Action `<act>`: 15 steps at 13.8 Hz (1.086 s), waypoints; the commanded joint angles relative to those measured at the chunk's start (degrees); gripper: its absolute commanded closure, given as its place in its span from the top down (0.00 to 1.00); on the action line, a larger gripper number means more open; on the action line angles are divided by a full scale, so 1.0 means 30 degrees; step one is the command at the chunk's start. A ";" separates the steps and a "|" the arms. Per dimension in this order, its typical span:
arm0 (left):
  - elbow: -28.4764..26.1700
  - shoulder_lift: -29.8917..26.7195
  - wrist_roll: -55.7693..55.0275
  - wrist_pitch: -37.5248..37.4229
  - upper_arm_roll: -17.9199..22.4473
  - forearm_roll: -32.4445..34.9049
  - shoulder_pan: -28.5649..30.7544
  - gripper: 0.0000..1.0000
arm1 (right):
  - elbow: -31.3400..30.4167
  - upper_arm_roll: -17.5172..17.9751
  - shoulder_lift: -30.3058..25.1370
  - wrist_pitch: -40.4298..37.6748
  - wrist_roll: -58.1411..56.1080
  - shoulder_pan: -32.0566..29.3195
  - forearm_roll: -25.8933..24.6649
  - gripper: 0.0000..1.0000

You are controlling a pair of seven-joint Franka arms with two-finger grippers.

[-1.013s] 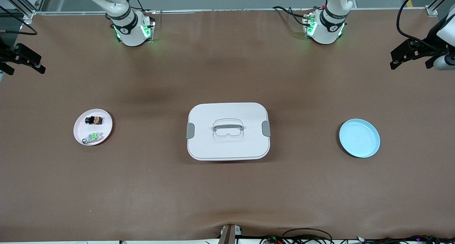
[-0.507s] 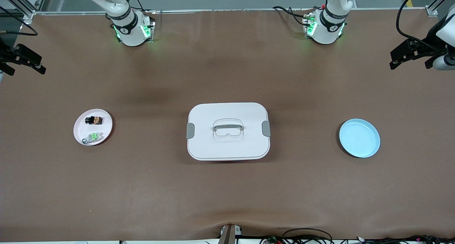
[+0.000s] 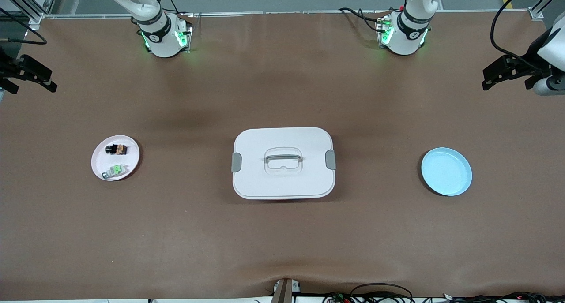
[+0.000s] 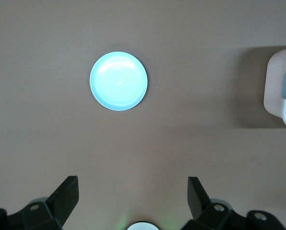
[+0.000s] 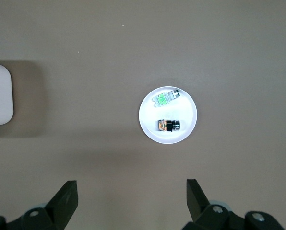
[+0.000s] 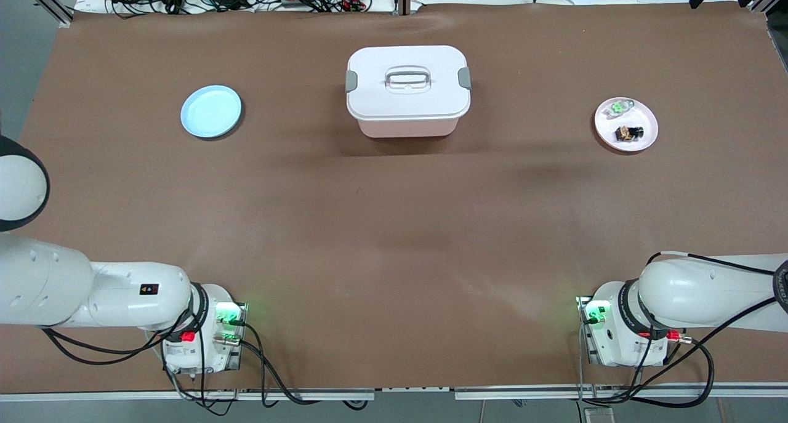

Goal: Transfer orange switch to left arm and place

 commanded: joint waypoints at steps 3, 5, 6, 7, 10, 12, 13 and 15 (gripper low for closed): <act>0.0195 0.0057 0.0169 -0.0183 -0.0135 0.0176 0.0044 1.00 | 0.0734 0.0113 0.0633 -0.0063 0.0026 -0.0200 -0.0082 1.00; 0.0195 0.0057 0.0169 -0.0183 -0.0135 0.0118 0.0014 1.00 | 0.1173 0.0113 0.1188 -0.0238 0.0026 -0.0172 -0.0053 1.00; 0.0195 0.0086 0.0169 -0.0183 -0.0135 0.0117 0.0014 1.00 | 0.1378 0.0113 0.1278 -0.0297 0.0055 -0.0172 -0.0024 1.00; 0.0195 0.0116 0.0169 -0.0183 -0.0135 0.0117 0.0014 1.00 | 0.1409 0.0113 0.1308 -0.0239 0.0027 -0.0114 -0.0053 1.00; 0.0195 -0.0001 0.0285 -0.0299 -0.0135 0.0117 0.0072 1.00 | 0.1322 0.0113 0.1834 -0.0385 0.0026 -0.0172 -0.0053 1.00; 0.0195 -0.0089 0.0462 -0.0503 -0.0135 0.0088 0.0160 1.00 | 0.1263 0.0113 0.2505 -0.0298 -0.0003 -0.0201 -0.0111 1.00; 0.0195 -0.0060 0.0462 -0.0505 -0.0135 0.0088 0.0190 1.00 | 0.1234 0.0113 0.2799 -0.0152 -0.0061 -0.0201 -0.0576 1.00; 0.0225 -0.0060 0.0462 -0.0476 -0.0135 0.0088 0.0219 1.00 | 0.0798 0.0113 0.3211 -0.0064 0.0056 -0.0230 -0.1341 1.00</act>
